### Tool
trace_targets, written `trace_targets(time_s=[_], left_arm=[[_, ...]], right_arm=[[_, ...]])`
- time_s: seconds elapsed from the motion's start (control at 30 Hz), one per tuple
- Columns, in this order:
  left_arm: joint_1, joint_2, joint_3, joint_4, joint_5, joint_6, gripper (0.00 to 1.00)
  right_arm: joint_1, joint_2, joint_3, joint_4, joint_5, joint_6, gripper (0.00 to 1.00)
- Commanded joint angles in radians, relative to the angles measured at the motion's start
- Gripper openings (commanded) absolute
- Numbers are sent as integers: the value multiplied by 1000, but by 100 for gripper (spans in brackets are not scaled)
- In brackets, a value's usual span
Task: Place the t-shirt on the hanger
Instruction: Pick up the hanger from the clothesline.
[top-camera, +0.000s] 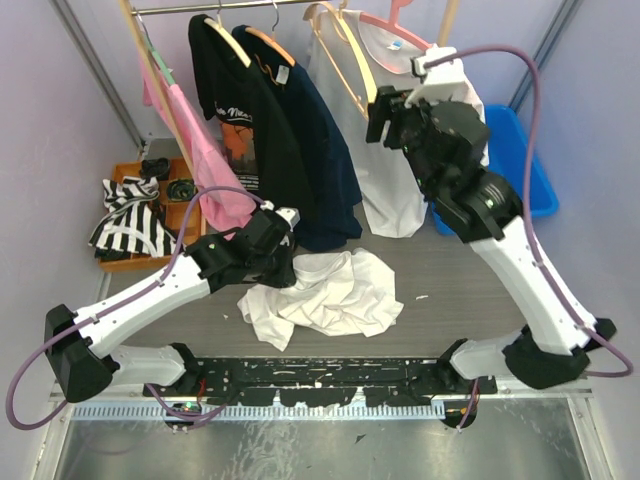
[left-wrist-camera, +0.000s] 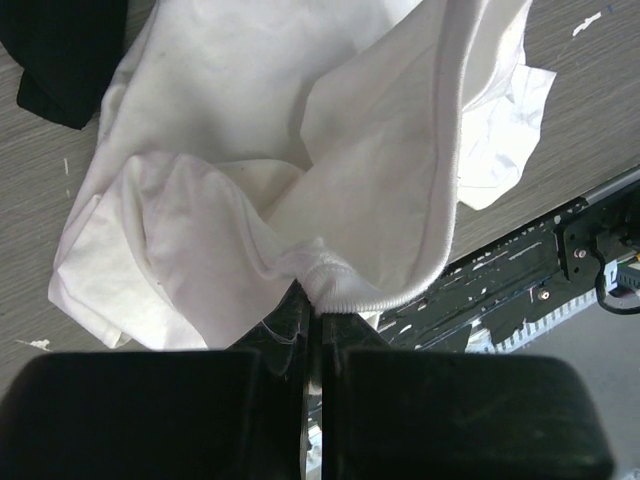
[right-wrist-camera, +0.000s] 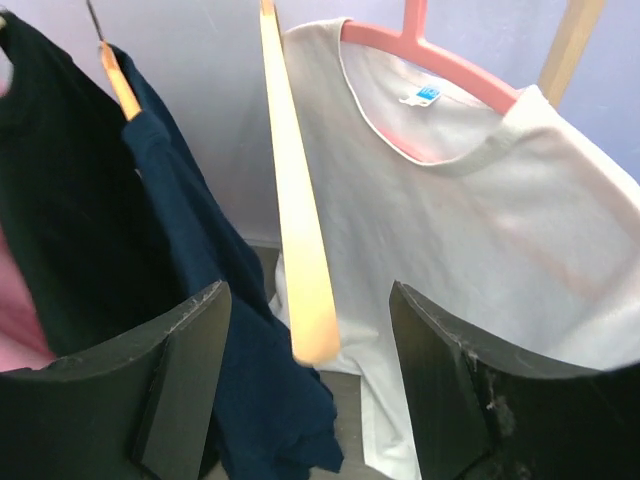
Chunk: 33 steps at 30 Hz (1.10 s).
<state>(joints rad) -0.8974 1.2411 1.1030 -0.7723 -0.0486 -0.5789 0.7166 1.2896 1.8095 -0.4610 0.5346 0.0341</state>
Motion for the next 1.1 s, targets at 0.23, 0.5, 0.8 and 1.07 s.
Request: trace_targets(time_s=[0.23, 0.5, 0.8, 1.07], left_arm=[[3, 2, 20, 11, 30, -9, 0], [3, -17, 34, -3, 23, -7, 0], [3, -48, 26, -13, 14, -15, 0], [3, -60, 24, -15, 13, -19, 0]], right_arm=[[-312, 213, 206, 68, -455, 49, 72], [-358, 301, 254, 110, -666, 109, 72], [-359, 387, 319, 79, -691, 122, 68], [-358, 393, 300, 90, -722, 140, 49]])
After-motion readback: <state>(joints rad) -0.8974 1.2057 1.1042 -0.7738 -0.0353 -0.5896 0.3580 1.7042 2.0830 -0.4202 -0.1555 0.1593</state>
